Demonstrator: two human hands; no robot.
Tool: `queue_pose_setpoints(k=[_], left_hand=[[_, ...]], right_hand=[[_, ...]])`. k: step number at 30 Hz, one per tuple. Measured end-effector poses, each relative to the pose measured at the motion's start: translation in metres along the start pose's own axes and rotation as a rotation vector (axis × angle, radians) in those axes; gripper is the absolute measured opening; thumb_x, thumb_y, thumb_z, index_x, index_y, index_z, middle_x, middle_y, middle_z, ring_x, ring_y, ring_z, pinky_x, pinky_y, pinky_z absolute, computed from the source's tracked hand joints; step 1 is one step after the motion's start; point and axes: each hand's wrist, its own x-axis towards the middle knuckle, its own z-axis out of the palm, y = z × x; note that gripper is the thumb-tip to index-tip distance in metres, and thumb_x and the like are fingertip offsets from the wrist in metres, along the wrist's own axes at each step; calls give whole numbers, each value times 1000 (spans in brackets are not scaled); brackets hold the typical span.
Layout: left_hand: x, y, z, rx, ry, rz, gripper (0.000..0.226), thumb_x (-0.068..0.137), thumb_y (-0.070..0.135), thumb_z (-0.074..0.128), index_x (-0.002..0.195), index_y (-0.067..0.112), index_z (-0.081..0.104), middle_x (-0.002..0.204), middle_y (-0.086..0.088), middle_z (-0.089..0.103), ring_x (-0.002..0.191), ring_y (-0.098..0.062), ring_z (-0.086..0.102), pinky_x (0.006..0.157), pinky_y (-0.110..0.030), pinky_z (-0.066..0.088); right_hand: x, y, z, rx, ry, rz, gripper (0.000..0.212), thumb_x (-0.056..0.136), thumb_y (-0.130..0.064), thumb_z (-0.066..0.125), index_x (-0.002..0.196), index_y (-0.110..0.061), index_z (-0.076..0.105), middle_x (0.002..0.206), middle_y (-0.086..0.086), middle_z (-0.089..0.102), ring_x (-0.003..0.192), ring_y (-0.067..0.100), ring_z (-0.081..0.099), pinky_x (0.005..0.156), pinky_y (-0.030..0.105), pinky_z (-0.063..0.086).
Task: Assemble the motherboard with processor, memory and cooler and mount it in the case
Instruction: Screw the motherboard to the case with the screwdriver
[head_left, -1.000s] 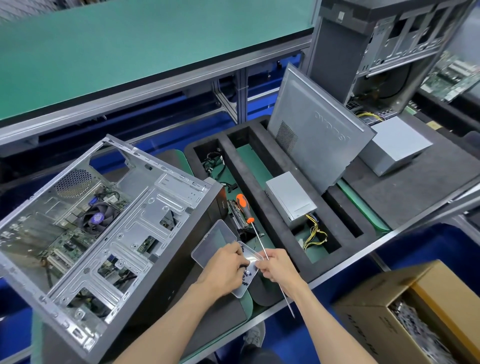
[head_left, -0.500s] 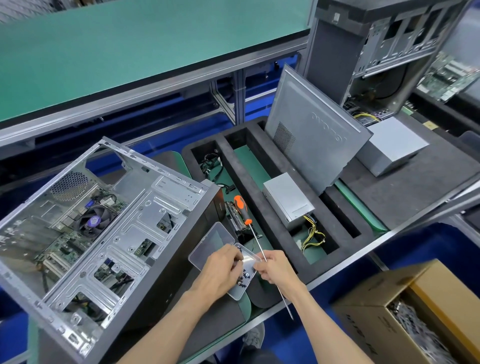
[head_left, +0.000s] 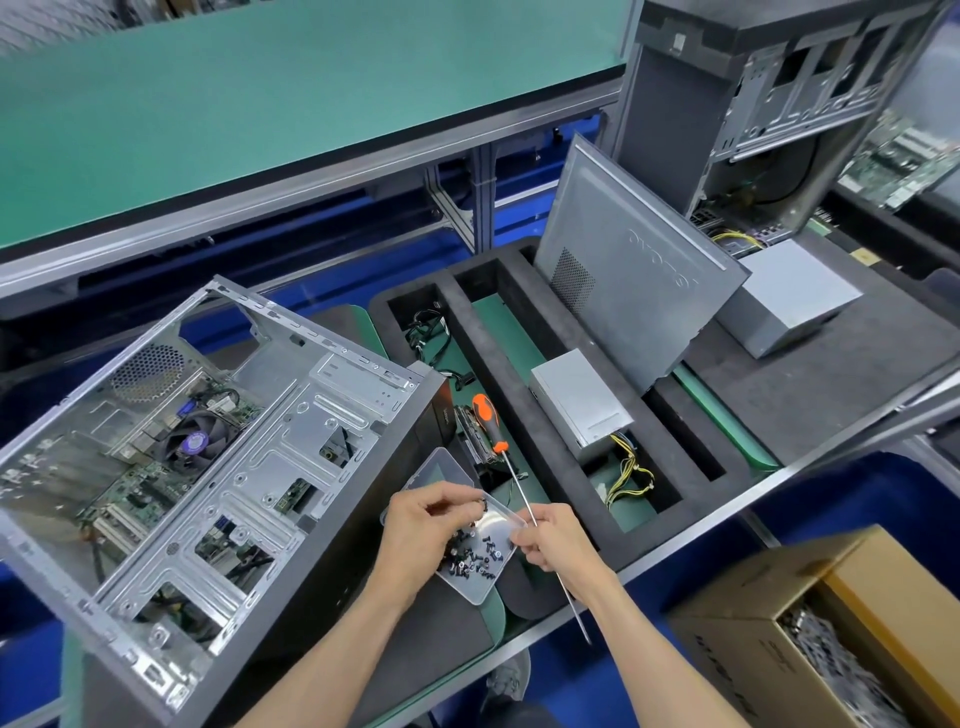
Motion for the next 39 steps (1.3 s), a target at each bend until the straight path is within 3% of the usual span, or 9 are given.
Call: queue_pose_setpoints(k=[5, 7, 10, 16, 19, 22, 27, 34, 39], left_hand=[[-20, -19, -8, 826, 185, 511, 7, 91, 24, 71, 87, 28, 66, 97, 14, 58, 92, -11, 50, 80, -30, 40], [-30, -30, -7, 967, 258, 490, 7, 92, 33, 66, 90, 27, 63, 116, 10, 52, 107, -16, 44, 92, -30, 29], [-33, -36, 2, 932, 291, 370, 13, 95, 34, 60, 97, 21, 60, 139, 6, 40, 126, -17, 36, 105, -26, 13], [-28, -5, 16, 908, 411, 302, 15, 98, 28, 57, 86, 20, 53, 147, -10, 38, 111, -27, 46, 91, -52, 41], [-30, 2, 12, 920, 368, 357, 21, 101, 35, 43, 84, 24, 50, 108, -1, 62, 76, -19, 54, 68, -38, 41], [-29, 0, 15, 891, 198, 331, 27, 102, 36, 43, 77, 31, 35, 71, 14, 44, 65, -14, 43, 58, -33, 34], [-11, -25, 31, 748, -64, 56, 25, 96, 20, 49, 72, 14, 46, 75, 2, 51, 73, -24, 54, 63, -39, 40], [-6, -41, 36, 551, 10, 105, 24, 95, 18, 56, 71, 21, 54, 73, 8, 55, 70, -10, 54, 61, -29, 39], [-5, -45, 38, 568, 39, 135, 29, 96, 18, 56, 69, 27, 51, 72, 9, 53, 68, -10, 54, 59, -26, 38]], right_hand=[[2, 2, -1, 3, 1, -1, 8, 82, 5, 61, 82, -3, 63, 61, 7, 47, 45, 13, 30, 43, 23, 18], [3, 4, -1, 10, -1, -8, 8, 82, 5, 61, 81, -3, 62, 61, 9, 47, 45, 13, 30, 43, 24, 17], [4, 4, -1, 1, -5, -13, 8, 81, 3, 61, 81, -4, 62, 62, 8, 47, 46, 13, 29, 44, 24, 16], [3, 3, -2, -6, -26, -8, 7, 80, 0, 64, 86, -2, 65, 63, 8, 52, 47, 13, 32, 43, 23, 19], [3, 4, -2, -12, -31, -6, 11, 80, -3, 66, 89, 3, 66, 64, 9, 54, 48, 14, 33, 44, 23, 19], [3, 2, -1, 35, -33, -1, 7, 87, -5, 62, 86, 1, 65, 63, 10, 58, 46, 13, 36, 43, 22, 21], [3, 0, -2, 173, -44, 16, 25, 98, -11, 48, 80, -4, 63, 70, 22, 64, 43, 16, 37, 44, 23, 18], [1, 2, -2, 4, -58, -46, 18, 87, -10, 71, 93, 7, 66, 66, 9, 61, 46, 9, 39, 43, 19, 26], [0, 0, -1, -27, -1, -93, 19, 85, -18, 75, 84, 0, 68, 57, 0, 54, 47, 6, 43, 44, 15, 33]])
